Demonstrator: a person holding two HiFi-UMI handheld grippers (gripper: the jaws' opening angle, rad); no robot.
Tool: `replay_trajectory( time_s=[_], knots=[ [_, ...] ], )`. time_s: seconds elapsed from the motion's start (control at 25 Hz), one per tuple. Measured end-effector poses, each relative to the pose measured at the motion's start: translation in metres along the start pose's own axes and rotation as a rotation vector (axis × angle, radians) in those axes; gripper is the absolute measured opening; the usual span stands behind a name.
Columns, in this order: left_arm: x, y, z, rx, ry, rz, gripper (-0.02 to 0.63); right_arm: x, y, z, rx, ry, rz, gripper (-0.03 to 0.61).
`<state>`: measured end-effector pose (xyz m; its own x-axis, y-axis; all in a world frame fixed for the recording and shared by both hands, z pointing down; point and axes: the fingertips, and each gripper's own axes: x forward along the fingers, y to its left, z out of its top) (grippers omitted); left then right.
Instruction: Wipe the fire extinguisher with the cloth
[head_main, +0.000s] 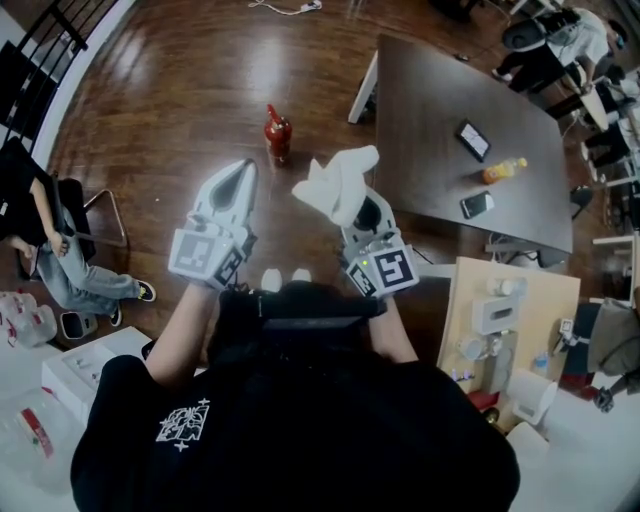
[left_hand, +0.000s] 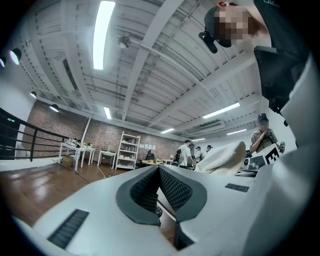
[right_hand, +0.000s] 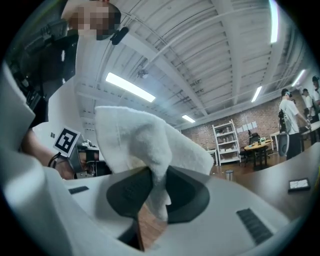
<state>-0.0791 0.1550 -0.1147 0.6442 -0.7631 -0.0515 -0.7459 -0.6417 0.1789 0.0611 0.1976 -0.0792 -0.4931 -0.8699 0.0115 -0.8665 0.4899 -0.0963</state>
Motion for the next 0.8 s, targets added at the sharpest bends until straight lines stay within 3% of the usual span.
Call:
replay_trajectory(
  time_s=[0.8],
  knots=[
    [0.018,0.015,0.002,-0.017,0.003,-0.028,0.004,0.020,-0.002,0.004,-0.019,0.009,-0.008,0.095]
  ],
)
